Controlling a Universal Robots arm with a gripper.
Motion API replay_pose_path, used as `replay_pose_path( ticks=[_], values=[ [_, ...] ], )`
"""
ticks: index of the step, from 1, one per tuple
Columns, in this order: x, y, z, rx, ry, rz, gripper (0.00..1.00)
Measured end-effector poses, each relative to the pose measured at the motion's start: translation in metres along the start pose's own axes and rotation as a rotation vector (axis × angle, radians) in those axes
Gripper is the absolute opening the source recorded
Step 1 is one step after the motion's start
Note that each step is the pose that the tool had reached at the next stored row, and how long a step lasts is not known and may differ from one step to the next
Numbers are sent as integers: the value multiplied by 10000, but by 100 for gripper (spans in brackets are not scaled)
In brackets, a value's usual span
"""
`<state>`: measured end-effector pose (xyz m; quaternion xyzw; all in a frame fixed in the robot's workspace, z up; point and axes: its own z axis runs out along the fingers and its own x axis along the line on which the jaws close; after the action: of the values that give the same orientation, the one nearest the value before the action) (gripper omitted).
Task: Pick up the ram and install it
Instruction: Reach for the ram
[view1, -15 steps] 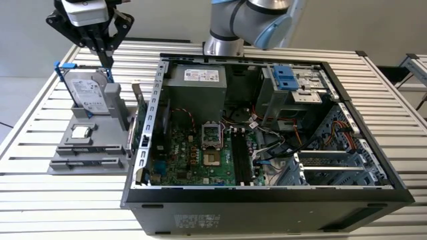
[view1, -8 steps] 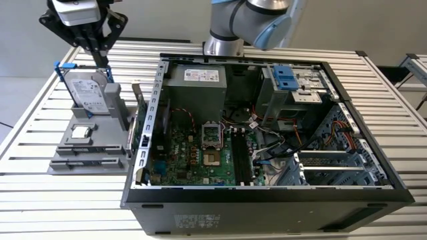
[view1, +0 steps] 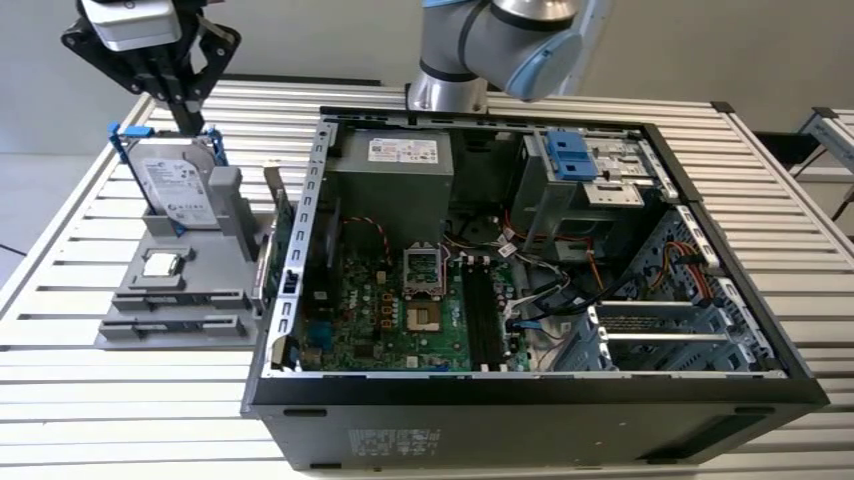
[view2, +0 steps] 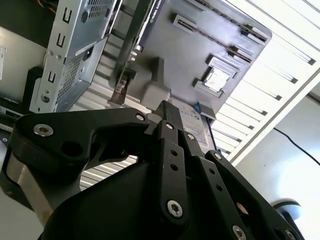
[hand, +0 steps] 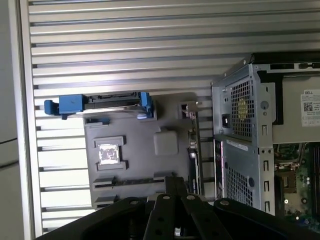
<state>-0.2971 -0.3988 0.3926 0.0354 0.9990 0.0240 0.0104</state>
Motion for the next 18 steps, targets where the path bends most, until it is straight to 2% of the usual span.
replay_pose_path(
  ticks=[18],
  values=[
    [277,-19,-6,-2,6,-108,0]
  ],
)
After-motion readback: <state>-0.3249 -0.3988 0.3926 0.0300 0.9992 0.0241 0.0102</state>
